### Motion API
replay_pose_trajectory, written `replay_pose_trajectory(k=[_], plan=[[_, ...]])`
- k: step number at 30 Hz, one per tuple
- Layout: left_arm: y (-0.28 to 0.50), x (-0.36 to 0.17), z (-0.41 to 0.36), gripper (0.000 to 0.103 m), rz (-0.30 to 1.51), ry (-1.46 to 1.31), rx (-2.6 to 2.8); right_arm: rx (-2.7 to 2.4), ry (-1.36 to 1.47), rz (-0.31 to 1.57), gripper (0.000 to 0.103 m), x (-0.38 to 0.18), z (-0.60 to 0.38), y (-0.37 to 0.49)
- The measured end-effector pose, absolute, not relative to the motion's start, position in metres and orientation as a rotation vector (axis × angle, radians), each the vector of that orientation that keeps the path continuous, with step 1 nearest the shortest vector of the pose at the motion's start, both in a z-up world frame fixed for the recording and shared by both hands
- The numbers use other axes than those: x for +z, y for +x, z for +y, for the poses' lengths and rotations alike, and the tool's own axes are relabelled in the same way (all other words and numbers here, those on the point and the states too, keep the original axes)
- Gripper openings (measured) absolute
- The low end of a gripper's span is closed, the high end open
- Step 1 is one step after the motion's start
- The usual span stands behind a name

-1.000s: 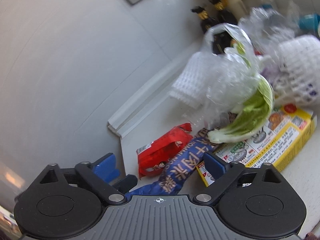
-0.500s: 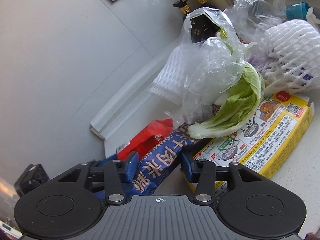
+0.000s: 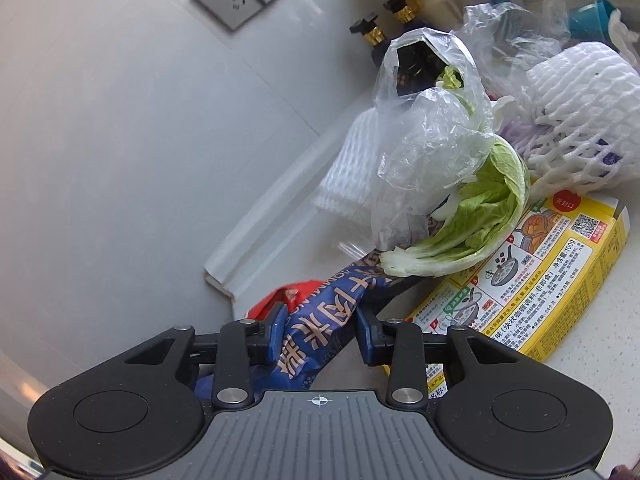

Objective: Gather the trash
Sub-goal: 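Carry both bags over the cream bin and open both tools to drop them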

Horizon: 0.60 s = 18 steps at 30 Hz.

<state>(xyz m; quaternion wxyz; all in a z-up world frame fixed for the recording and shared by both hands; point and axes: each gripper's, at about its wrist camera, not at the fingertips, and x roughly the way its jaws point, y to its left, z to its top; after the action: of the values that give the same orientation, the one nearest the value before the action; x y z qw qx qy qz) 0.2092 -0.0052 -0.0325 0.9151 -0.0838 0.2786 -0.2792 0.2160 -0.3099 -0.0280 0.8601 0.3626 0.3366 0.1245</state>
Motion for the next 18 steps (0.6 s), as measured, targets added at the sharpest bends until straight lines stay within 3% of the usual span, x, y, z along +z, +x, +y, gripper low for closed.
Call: replay_pose_trajectory(k=[18], plan=[[0.166, -0.027, 0.026, 0.039, 0.568, -0.413, -0.438, 0.425, 0.956, 0.642, 0.035, -0.024, -0.348, 0.200]])
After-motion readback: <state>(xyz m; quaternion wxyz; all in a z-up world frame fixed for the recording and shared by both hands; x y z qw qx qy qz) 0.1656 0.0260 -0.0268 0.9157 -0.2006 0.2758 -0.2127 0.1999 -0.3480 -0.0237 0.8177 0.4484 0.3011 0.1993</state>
